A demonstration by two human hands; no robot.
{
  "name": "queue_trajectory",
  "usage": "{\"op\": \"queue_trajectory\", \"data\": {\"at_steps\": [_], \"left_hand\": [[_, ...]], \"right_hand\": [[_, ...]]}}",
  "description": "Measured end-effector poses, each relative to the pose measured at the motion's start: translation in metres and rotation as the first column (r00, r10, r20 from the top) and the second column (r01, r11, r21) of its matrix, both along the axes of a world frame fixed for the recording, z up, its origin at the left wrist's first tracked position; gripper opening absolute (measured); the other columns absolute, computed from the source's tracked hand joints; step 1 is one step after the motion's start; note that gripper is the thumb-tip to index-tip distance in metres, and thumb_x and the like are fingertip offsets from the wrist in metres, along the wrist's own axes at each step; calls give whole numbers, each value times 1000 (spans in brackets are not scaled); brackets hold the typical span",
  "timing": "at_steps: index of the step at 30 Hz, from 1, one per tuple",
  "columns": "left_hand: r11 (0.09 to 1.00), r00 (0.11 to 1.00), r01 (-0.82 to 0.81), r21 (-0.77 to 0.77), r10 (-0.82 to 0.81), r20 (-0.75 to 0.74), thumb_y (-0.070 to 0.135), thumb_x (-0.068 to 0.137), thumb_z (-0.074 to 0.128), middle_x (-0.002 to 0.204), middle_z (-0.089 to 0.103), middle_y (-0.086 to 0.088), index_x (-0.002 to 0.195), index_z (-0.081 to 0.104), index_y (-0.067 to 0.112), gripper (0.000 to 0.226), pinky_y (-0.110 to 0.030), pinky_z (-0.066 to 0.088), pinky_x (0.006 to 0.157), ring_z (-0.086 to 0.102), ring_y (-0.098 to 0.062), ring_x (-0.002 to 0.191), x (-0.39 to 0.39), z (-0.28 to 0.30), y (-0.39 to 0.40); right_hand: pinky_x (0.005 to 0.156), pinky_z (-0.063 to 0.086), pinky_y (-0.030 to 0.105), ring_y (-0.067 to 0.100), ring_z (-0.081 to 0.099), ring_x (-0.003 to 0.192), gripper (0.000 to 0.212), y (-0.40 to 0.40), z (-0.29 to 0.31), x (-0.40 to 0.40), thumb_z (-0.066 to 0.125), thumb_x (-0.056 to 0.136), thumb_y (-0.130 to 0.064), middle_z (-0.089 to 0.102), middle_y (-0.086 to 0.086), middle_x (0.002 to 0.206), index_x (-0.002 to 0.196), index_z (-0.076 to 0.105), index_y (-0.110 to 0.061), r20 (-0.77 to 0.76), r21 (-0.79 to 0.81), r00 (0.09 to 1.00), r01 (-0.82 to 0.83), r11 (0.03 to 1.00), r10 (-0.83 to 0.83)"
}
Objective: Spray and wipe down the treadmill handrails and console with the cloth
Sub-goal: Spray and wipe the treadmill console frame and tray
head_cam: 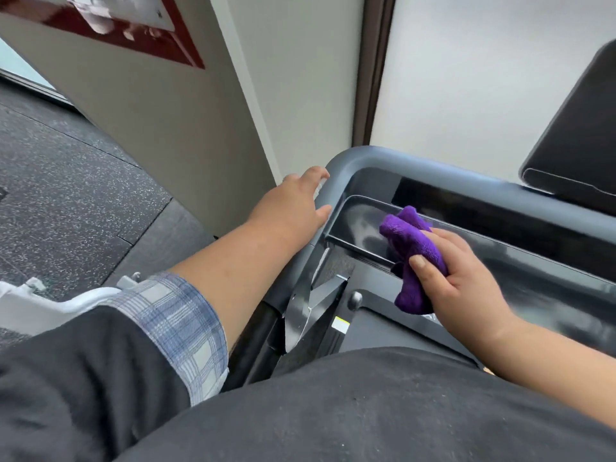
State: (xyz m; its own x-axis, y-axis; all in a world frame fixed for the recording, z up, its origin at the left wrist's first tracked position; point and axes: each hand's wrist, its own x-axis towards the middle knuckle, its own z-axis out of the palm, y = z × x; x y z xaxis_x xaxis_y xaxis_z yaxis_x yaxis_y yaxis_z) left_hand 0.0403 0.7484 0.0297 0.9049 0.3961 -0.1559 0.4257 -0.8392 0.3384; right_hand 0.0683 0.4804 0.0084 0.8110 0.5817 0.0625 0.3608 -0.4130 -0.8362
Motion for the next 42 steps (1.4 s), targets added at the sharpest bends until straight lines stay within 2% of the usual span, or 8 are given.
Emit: {"op": "queue_trajectory", "data": {"at_steps": [5,8,19,28,31,34,38,42], "left_hand": [[999,998,34,29,-33,-53,40,89,61,115,56,-4,129,43,33,44,-31,40,74,51,-22,87,40,-7,4],[996,998,55,68,-52,-42,42,89,61,116,55,-8,131,42,35,47,-33,44,75,57,-27,89,55,-6,7],[972,973,228,49,-226,-38,37,86,61,116,54,-7,126,43,36,44,-40,53,80,60,-31,91,130,-7,-47],[992,992,88,-87,-79,97,38,88,59,106,52,0,129,37,40,47,-35,50,83,56,-24,89,109,-8,-52],[973,989,34,-229,0,146,37,89,60,119,53,1,135,34,42,54,-29,41,83,53,-18,96,69,-4,-54],[935,987,-29,-353,82,136,37,89,61,117,56,2,131,31,53,55,-33,46,82,57,-16,94,18,-3,-61],[903,984,-67,-425,131,124,36,87,64,114,56,9,126,33,61,56,-38,50,90,59,-12,95,-37,0,-69],[898,980,-107,-427,167,106,39,86,65,112,56,17,123,33,64,55,-35,50,86,59,-7,96,-71,-2,-71]], "right_hand": [[99,23,-1,-18,39,122,35,-12,-1,6,54,91,-36,45,-38,126,123,55,-49,-32,1,998,48,999,-48],[99,23,-1,-19,38,123,33,-17,-3,8,52,90,-46,42,-48,123,121,52,-56,-36,-2,998,60,998,-60],[104,22,3,-6,38,132,32,-24,-4,13,51,91,-48,44,-35,131,122,54,-56,-79,-50,994,73,996,-77],[108,21,7,-7,36,132,37,-21,-2,29,48,91,-53,44,-35,131,127,54,-51,-6,-28,995,99,995,-100],[114,22,21,10,38,135,45,-12,3,56,48,93,-51,49,-12,136,134,58,-36,112,-42,972,214,976,-208],[119,19,33,22,31,139,51,4,7,96,49,98,-47,42,1,150,146,46,-32,217,-216,949,276,937,-229],[123,11,46,32,16,149,74,32,-13,133,36,97,-63,24,10,162,158,19,-24,328,-682,944,264,682,-36],[122,16,47,35,21,148,71,77,-18,133,33,100,-59,27,12,160,158,18,-22,386,-703,920,242,668,73]]}}
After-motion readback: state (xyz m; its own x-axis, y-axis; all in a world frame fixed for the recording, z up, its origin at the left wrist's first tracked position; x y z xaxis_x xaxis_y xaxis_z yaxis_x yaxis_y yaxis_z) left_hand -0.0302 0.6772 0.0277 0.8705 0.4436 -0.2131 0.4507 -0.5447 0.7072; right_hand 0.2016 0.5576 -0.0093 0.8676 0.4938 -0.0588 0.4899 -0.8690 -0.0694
